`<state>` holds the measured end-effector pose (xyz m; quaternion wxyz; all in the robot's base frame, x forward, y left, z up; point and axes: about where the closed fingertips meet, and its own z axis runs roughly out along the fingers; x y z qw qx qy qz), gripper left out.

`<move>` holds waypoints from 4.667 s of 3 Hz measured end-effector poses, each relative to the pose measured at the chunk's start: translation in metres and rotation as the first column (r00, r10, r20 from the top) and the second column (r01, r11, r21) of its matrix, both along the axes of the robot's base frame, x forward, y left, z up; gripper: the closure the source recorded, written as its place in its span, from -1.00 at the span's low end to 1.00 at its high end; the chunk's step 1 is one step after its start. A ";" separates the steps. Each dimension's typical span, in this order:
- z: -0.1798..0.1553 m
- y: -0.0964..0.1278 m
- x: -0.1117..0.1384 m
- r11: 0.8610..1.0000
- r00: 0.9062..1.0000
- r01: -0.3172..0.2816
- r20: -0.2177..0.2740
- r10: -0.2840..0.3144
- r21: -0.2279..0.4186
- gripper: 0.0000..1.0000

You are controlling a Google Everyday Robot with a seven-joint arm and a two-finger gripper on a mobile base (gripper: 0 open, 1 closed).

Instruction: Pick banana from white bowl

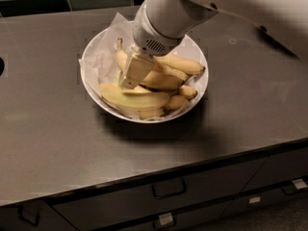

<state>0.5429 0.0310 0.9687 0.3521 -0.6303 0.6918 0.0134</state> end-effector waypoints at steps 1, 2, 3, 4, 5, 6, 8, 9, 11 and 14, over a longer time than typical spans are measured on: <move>-0.008 0.006 0.005 1.000 1.000 0.004 -0.031 -0.004 -0.011 -0.60; -0.012 0.010 0.007 1.000 0.998 0.005 -0.060 -0.006 -0.023 -0.52; -0.016 0.008 0.007 0.999 0.995 0.012 -0.095 -0.015 -0.037 -0.38; -0.018 0.007 0.006 0.998 0.993 0.015 -0.118 -0.021 -0.055 -0.32; -0.019 0.006 0.006 0.997 0.990 0.017 -0.139 -0.027 -0.072 -0.34; -0.021 0.007 0.007 0.996 0.988 0.017 -0.155 -0.030 -0.086 -0.34; -0.025 0.005 0.009 0.995 0.984 0.022 -0.173 -0.039 -0.097 -0.28; -0.029 0.004 0.012 0.994 0.982 0.027 -0.185 -0.046 -0.104 -0.24; -0.033 0.005 0.015 0.994 0.979 0.028 -0.196 -0.049 -0.104 -0.22; -0.035 0.005 0.016 0.994 0.978 0.032 -0.201 -0.053 -0.105 0.99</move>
Offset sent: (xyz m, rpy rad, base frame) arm 0.0125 0.0127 -0.0221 -0.0354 0.1048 -0.0113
